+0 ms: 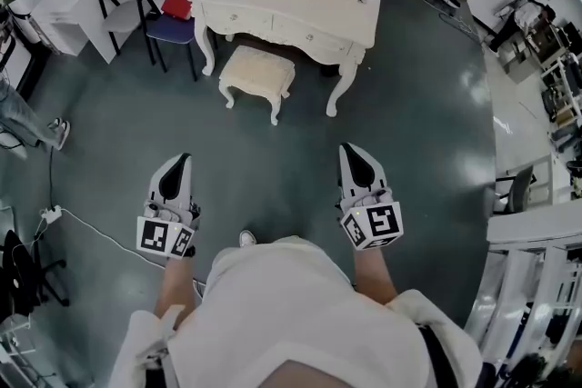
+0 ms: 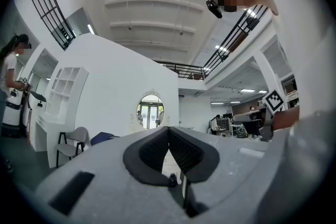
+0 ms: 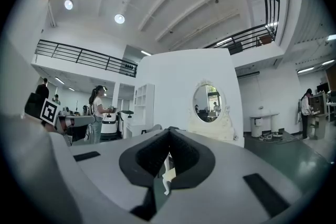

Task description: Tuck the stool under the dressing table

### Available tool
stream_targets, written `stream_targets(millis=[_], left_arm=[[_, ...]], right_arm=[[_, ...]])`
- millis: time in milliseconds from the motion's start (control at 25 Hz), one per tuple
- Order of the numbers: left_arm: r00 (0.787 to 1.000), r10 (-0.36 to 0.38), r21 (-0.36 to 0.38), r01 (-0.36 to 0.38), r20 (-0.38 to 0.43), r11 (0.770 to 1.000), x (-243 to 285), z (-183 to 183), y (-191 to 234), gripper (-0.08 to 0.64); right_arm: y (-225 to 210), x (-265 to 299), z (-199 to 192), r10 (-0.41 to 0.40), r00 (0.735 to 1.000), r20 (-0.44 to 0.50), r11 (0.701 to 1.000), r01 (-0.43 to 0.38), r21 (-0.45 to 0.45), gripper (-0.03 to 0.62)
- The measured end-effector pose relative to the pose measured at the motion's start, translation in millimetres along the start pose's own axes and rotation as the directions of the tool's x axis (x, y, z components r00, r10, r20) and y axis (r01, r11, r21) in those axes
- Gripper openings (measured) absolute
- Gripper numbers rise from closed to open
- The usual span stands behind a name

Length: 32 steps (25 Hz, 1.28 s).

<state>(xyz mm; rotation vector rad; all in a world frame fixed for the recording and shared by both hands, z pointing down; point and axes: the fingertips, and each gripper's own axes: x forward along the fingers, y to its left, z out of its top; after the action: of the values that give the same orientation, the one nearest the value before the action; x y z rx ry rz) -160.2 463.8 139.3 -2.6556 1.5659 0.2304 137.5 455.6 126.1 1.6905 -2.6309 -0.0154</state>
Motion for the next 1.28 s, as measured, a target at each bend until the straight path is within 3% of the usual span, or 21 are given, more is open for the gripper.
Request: stream_targets(millis=[160,200,240,320,400,480,640,680,800,1000,1280], left_arm=[[0.999,-0.001,0.008,0.0,0.052,1.0,1.2,7.7,-6.0,0.015],[0.998,-0.002,0.012,0.001,0.065,1.0,2.0,10.0,-7.9,0.017],[0.997,0.0,0.014,-0.001,0.072,1.0,3.3,11.2,-9.2,0.017],[0.997,0.017,0.01,-0.018,0.074,1.0,5.6,10.1,-9.2,0.034],[0.997,0.051,0.001,-0.051,0.064,0.999,5.8,6.2,-5.8,0.116],[0.994,0.092,-0.006,-0.092,0.054,0.996,5.3,2.7,0.2,0.176],[0.979,0.194,-0.003,-0.194,0.062,0.981,7.8,0.0,12.6,0.403],[0.976,0.208,0.002,-0.208,0.063,0.978,9.3,-0.8,12.2,0.447],[0.977,0.209,0.01,-0.21,0.046,0.978,17.7,-5.0,3.0,0.486],[0.973,0.228,0.009,-0.228,0.023,0.974,23.2,-18.9,-12.6,0.489],[0.944,0.321,0.007,-0.321,-0.078,0.947,15.6,-61.3,-2.4,0.489]], right_arm=[[-9.4,-1.1,-0.1,0.001,1.0,0.024,1.0,-0.002,0.026,0.003],[-11.7,-0.3,0.8,0.012,1.0,0.027,1.0,-0.012,0.029,0.018],[-14.6,0.7,1.3,0.021,0.999,0.026,0.999,-0.022,0.031,0.083],[-23.0,1.7,0.5,0.026,0.999,0.02,0.999,-0.026,0.029,0.103],[-31.2,1.5,-0.8,0.028,0.999,0.016,0.999,-0.028,0.02,0.138],[-36.9,3.6,-1.7,0.035,0.999,0.01,0.999,-0.035,0.006,0.237],[-54.7,8.4,-4.7,0.012,1.0,0.013,0.999,-0.012,0.041,0.453],[-58.2,8.4,-6.3,0.015,1.0,0.011,0.999,-0.016,0.048,0.477],[-66.8,9.1,-11.9,0.038,0.999,-0.012,0.998,-0.037,0.042,0.492],[-76.4,11.7,-23.1,0.091,0.995,-0.032,0.996,-0.091,0.017,0.491],[-77.3,32.4,-59.5,0.117,0.988,-0.102,0.992,-0.112,0.057,0.491]])
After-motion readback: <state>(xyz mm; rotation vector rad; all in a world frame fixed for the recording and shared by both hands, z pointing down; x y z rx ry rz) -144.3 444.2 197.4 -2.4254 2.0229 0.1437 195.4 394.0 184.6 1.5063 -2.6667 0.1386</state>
